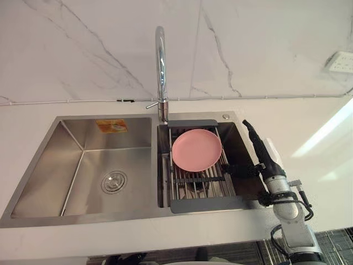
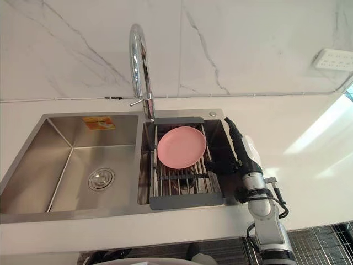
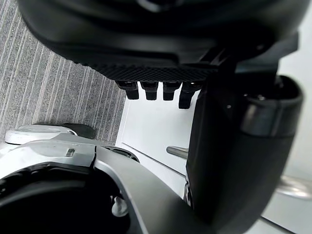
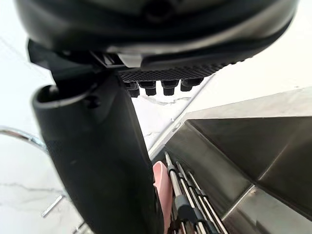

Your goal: Walk over to the sink, pick up the cup, carry it to the dishwasher, place the cup inside the dishwasher, then close the dishwasher door

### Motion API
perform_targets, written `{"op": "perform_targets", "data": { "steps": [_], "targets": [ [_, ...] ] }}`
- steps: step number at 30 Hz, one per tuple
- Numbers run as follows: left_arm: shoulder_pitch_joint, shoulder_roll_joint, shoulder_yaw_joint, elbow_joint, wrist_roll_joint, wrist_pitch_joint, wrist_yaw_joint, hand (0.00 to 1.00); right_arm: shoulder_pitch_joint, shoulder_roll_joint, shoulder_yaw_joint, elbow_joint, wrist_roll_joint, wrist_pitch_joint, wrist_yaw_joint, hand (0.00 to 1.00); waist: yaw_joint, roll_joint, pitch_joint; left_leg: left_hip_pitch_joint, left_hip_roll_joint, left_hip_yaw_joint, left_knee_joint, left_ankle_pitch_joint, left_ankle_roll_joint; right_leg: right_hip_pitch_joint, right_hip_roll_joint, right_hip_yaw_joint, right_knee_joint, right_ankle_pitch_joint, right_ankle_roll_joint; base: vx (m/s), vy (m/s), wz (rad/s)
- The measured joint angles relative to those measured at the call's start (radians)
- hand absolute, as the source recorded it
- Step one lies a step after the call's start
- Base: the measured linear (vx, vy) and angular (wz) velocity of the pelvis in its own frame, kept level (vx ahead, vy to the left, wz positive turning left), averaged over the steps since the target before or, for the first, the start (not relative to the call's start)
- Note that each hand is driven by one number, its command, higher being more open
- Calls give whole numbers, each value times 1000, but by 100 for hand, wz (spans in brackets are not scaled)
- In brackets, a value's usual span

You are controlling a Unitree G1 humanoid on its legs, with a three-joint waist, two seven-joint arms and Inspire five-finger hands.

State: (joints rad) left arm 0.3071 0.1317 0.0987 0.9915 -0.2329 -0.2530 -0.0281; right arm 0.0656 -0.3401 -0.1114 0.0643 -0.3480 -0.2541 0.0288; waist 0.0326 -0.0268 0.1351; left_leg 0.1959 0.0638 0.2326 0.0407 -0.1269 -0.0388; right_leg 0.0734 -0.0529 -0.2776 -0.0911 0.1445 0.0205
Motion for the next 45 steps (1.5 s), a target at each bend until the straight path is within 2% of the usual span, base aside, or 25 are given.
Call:
{"op": "perform_targets", "data": {
  "steps": [17,45],
  "targets": [
    [-8,6,10,-13,29,16,0,100,-86,-43,62,120,-159,-1,12,100,10,-17,-5,-11,-11,-34,0,3,5,4,-15,-30,2,-3,4,1,21,6],
    [-6,9,10,-26,37,17,-16,100,-140,-55,106,203,-228,-31,-26,100,13,-22,-8,-13,-23,-75,-1,10,16,19,-27,-64,4,-5,8,-7,13,3]
  ]
}}
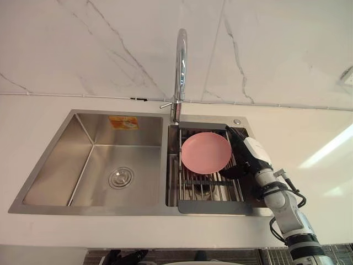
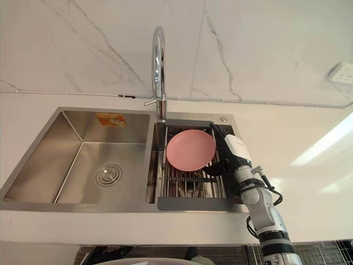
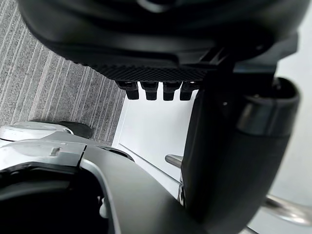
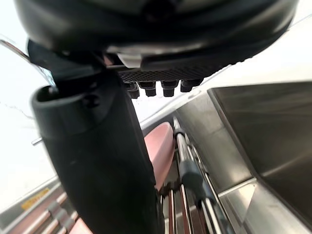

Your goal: Walk over to the sink, pick up the cup, carry it to the dishwasher, place the cup inside the dishwasher, then close the dishwasher door

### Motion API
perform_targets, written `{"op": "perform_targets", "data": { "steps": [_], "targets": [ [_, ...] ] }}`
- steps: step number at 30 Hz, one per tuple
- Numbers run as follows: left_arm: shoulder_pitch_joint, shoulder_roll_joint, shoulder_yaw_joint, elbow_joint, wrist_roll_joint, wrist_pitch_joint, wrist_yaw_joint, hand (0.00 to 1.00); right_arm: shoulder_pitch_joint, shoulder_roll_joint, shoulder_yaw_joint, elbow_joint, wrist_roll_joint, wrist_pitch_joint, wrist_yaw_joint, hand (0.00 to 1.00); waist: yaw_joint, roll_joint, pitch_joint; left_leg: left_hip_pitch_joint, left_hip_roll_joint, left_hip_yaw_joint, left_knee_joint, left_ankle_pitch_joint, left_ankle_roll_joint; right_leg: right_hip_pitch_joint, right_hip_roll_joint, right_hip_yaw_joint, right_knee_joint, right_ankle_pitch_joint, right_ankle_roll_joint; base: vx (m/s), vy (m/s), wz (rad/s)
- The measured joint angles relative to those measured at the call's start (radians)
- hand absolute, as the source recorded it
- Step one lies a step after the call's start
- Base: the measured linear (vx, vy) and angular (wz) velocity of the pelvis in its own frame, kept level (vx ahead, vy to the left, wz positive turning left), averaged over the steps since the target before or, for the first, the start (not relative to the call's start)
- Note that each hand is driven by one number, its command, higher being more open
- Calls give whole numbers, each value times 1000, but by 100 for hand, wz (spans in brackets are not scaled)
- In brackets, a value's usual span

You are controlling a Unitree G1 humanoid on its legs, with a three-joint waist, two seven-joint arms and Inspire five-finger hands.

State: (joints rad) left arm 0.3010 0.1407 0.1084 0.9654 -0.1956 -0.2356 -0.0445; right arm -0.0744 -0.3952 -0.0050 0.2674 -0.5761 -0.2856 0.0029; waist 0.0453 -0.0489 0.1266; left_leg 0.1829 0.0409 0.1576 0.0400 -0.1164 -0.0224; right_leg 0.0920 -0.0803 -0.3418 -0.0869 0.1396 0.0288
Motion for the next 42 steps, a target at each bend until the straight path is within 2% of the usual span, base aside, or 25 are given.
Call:
{"op": "perform_targets", "data": {
  "steps": [13,14,27,32,42],
  "targets": [
    [1,1,-3,-10,0,0,-6,100,-39,1,60,49,-77,-13,0,100,13,0,0,-2,-11,-15,-5,6,8,3,-11,-14,0,0,7,-5,21,3],
    [1,1,-3,-10,0,0,-7,100,-42,1,60,51,-77,-13,0,0,13,0,0,-2,-11,-15,-5,6,9,3,-11,-15,0,0,7,0,0,0],
    [4,8,-9,-12,-2,-1,-34,100,-85,-37,56,80,-73,-17,19,0,10,-4,0,3,-12,-21,-14,10,9,9,-12,-20,-1,-1,8,-5,3,1],
    [4,15,-23,-12,-11,-3,-49,100,-104,-35,50,86,16,-28,64,0,9,-9,-3,9,-12,-20,-18,12,9,12,-11,-19,-1,-1,8,0,0,0],
    [9,18,-27,-12,-22,-11,-65,100,-104,-36,48,87,45,-32,85,0,9,-16,1,14,-11,-13,-23,12,8,12,-10,-13,-4,-1,8,0,0,0]
  ]
}}
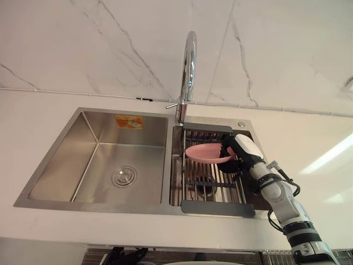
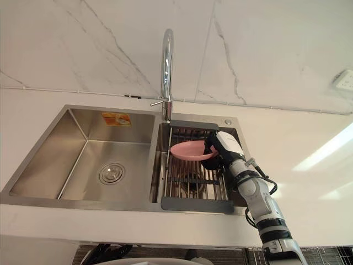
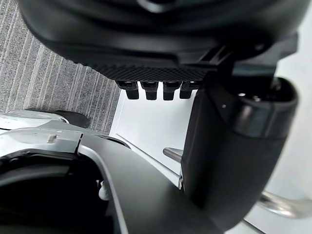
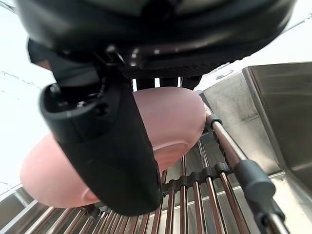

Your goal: Walk over to the sink, pick up the cup, carry it to the dishwasher, place the cup inside the dishwasher, then close the dishwasher door

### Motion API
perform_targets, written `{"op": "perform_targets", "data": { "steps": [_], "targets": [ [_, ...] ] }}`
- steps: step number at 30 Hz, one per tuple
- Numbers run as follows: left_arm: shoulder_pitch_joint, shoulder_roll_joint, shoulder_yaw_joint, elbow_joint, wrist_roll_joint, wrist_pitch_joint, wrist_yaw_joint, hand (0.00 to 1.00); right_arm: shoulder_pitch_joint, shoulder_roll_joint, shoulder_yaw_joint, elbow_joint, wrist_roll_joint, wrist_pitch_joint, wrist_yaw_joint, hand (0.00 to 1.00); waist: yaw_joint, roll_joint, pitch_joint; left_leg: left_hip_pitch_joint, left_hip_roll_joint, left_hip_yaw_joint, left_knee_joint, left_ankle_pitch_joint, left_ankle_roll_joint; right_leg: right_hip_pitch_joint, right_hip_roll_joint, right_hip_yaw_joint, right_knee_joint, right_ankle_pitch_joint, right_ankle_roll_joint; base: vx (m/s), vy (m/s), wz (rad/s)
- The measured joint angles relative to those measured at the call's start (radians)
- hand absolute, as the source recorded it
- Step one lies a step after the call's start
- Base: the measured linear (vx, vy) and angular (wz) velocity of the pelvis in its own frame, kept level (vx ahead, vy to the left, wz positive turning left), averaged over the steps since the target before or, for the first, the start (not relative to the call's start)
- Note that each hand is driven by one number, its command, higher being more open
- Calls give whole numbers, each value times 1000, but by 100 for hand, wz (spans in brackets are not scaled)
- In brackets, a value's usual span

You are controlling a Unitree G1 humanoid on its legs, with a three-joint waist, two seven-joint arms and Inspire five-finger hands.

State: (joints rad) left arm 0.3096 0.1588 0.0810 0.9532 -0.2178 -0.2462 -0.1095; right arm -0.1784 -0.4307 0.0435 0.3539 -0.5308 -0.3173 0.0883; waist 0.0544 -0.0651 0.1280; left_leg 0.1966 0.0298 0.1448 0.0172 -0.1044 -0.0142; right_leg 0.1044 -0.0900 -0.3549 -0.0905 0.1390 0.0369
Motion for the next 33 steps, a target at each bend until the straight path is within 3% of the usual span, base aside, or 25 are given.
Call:
{"op": "perform_targets", "data": {
  "steps": [6,13,21,26,28,33],
  "targets": [
    [6,3,1,0,-1,-11,0,100,10,-1,-4,-42,0,-1,-6,0,-5,0,3,2,2,11,-3,0,-1,-5,3,11,0,0,0,-1,11,-5],
    [30,-11,26,2,-20,-21,0,100,142,0,-34,-307,49,-10,19,0,-28,8,9,16,8,59,-6,-5,-7,-18,14,53,1,3,0,5,24,-18],
    [31,-13,32,38,-38,-23,6,100,214,3,-122,-548,147,-86,26,0,-45,27,16,25,24,121,25,-32,-26,-23,33,117,-1,13,-9,-53,-3,-24],
    [32,-33,43,58,-45,-24,21,100,228,4,-126,-571,148,-88,35,0,-40,53,6,-14,24,115,115,-75,-20,-60,50,184,-1,25,-14,-28,6,-34],
    [34,-43,54,63,-60,-39,21,100,227,11,-124,-575,147,-91,35,0,-36,56,12,-30,22,86,140,-94,-16,-80,60,220,0,38,-20,-13,19,-57],
    [52,-37,68,80,-59,-43,21,100,236,17,-123,-575,143,-110,34,0,-39,59,14,-28,9,116,173,-129,-18,-108,73,309,-1,67,-20,-70,37,-60]
  ]
}}
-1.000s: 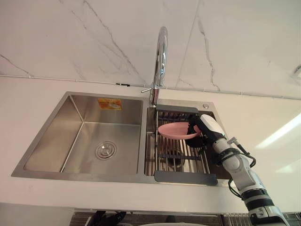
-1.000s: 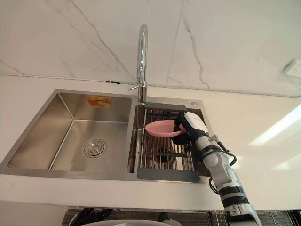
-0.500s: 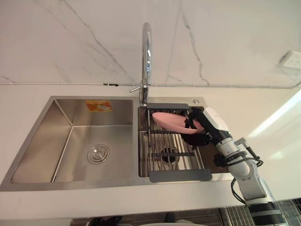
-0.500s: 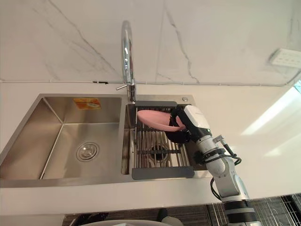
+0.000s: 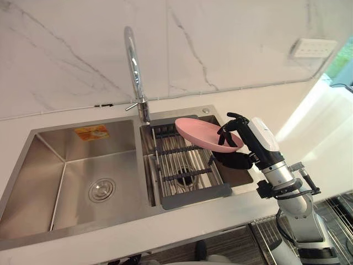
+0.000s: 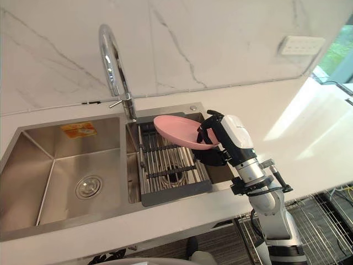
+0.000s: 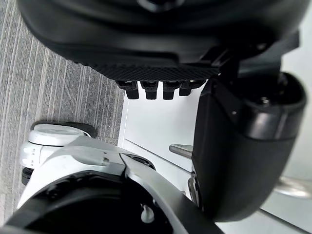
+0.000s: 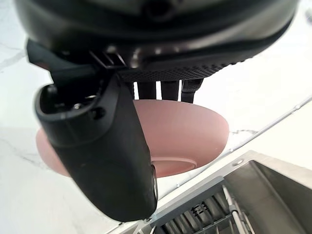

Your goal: Walk over to the sink, pick up the cup, carry it to the dishwasher, place the cup inside the dishwasher, then close the dishwasher door

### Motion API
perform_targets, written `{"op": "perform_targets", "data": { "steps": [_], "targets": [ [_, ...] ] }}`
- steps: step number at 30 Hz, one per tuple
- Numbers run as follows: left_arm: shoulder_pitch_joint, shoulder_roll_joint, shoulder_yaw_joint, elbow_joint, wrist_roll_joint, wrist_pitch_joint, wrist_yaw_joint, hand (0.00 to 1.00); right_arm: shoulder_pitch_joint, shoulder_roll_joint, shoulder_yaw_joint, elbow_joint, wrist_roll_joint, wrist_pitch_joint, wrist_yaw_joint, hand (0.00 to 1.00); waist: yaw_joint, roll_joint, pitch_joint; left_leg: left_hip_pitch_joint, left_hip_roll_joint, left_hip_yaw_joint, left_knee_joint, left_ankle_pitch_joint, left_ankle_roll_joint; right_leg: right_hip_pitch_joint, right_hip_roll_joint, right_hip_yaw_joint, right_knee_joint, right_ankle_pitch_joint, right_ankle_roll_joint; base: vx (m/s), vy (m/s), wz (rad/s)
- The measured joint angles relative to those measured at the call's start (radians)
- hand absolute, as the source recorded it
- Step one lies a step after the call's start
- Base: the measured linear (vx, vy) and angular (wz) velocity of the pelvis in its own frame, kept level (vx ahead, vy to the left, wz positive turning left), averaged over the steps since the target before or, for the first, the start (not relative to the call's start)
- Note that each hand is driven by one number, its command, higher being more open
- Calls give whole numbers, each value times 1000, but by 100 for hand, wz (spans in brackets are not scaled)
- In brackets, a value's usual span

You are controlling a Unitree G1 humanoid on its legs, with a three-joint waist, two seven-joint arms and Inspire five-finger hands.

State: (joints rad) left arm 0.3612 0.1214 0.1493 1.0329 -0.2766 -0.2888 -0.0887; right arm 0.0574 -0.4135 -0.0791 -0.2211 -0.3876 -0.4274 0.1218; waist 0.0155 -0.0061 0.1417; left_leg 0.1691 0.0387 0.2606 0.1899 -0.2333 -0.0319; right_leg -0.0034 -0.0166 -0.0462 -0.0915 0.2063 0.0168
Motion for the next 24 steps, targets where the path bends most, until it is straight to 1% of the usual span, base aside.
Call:
{"op": "perform_targets", "data": {
  "steps": [2,3,4,5,6,7,8,9,10,11,12,13,14,15,16,17,18,20,22,23,24],
  "targets": [
    [18,5,0,0,1,-4,0,100,9,8,-2,-8,-8,-24,-16,0,-3,-4,3,-2,-14,7,21,-17,13,-18,13,53,0,5,2,-109,52,-86],
    [23,4,0,0,1,-4,2,100,38,25,-11,-31,-12,-32,-42,0,-6,4,3,-12,-5,47,20,-6,30,-35,22,39,2,-46,-1,-109,46,-70],
    [21,-5,0,1,1,-3,4,100,42,31,-13,-32,-17,-39,-54,0,-6,23,6,-14,17,63,13,6,46,-37,25,15,20,-73,-3,-115,10,-93],
    [17,-20,1,0,1,-3,12,100,28,37,-9,-35,-37,-54,-70,0,4,32,20,-12,34,116,8,11,46,-105,6,-92,183,-120,-42,-83,-3,-94],
    [18,-21,3,1,-1,-3,23,100,21,38,-2,-37,-52,-67,-83,0,5,29,24,-11,35,147,9,11,46,-153,-31,-161,354,-168,-56,-75,-17,-92],
    [20,-19,3,3,-1,-1,26,100,22,39,-1,-37,-59,-74,-90,0,3,27,24,-9,35,156,12,10,47,-162,-56,-197,441,-205,-50,-55,-41,-57],
    [30,-16,0,4,-1,3,31,100,21,40,7,-37,-76,-79,-111,0,-3,25,22,-7,34,168,27,2,48,-153,-103,-253,565,-291,-42,-35,-60,-35],
    [30,-14,-2,4,-1,7,38,100,20,42,10,-37,-88,-81,-130,0,-2,18,20,-11,32,176,48,-8,44,-145,-132,-281,596,-339,-40,-9,-78,-40],
    [26,-1,1,0,-2,11,46,100,0,47,18,-35,-104,-75,-148,0,0,-10,28,-36,16,178,101,-30,32,-135,-133,-294,553,-369,-37,4,-57,-43],
    [14,-9,2,0,-2,23,50,100,-20,47,19,-24,-124,-68,-153,0,2,5,22,-62,25,150,120,-33,34,-137,-102,-281,508,-346,-40,-27,-65,-74],
    [8,-10,1,-1,-1,34,55,100,-44,53,25,-8,-151,-49,-166,0,13,15,17,-78,35,92,105,-26,43,-115,-38,-247,386,-271,-51,-74,-40,-89],
    [8,-5,-4,-8,3,34,54,100,-51,59,26,0,-158,-43,-176,0,25,18,16,-78,52,90,83,-18,35,-88,-1,-227,296,-225,-49,-111,-72,-115],
    [-8,-1,-2,-11,3,35,57,100,-55,63,25,4,-162,-31,-194,0,41,12,15,-83,85,132,73,-4,22,-86,-1,-252,348,-279,-68,-78,-91,-94],
    [-3,20,-3,-7,2,35,60,100,-51,64,24,4,-163,-25,-197,0,34,-17,10,-80,75,149,81,-5,20,-55,-41,-262,372,-342,-29,-49,-126,-76],
    [-7,29,-3,0,2,38,61,100,-52,61,20,5,-163,-23,-197,0,35,-27,10,-75,79,154,92,-7,17,-35,-33,-256,334,-339,-8,-28,-126,-27],
    [-11,36,-6,5,2,56,60,100,-43,59,13,4,-163,-12,-197,0,18,-19,10,-72,86,141,99,-4,17,7,-9,-256,264,-295,-16,-42,-98,-9],
    [-10,36,-7,6,2,58,60,100,-39,60,11,3,-163,-3,-196,0,15,-16,8,-68,90,137,97,0,18,26,1,-253,228,-274,-19,-55,-85,-12],
    [-11,37,-10,6,1,52,59,100,-12,60,-17,-18,-156,17,-186,0,19,-14,8,-53,95,137,83,8,8,69,29,-226,131,-216,-28,-54,-47,-34],
    [-9,34,-12,7,2,49,57,100,29,66,-53,-49,-153,17,-180,0,17,-12,6,-53,96,143,79,12,7,83,36,-212,80,-185,-31,-83,-11,-27],
    [-9,32,-12,9,2,45,55,100,50,73,-77,-65,-153,18,-174,0,13,-12,6,-53,94,150,71,17,7,86,37,-202,55,-173,-27,-90,11,-24],
    [-8,31,-12,10,2,43,54,100,59,77,-90,-71,-153,18,-173,0,10,-12,6,-53,91,154,68,19,7,87,37,-198,43,-167,-34,-81,33,-24]
  ]
}}
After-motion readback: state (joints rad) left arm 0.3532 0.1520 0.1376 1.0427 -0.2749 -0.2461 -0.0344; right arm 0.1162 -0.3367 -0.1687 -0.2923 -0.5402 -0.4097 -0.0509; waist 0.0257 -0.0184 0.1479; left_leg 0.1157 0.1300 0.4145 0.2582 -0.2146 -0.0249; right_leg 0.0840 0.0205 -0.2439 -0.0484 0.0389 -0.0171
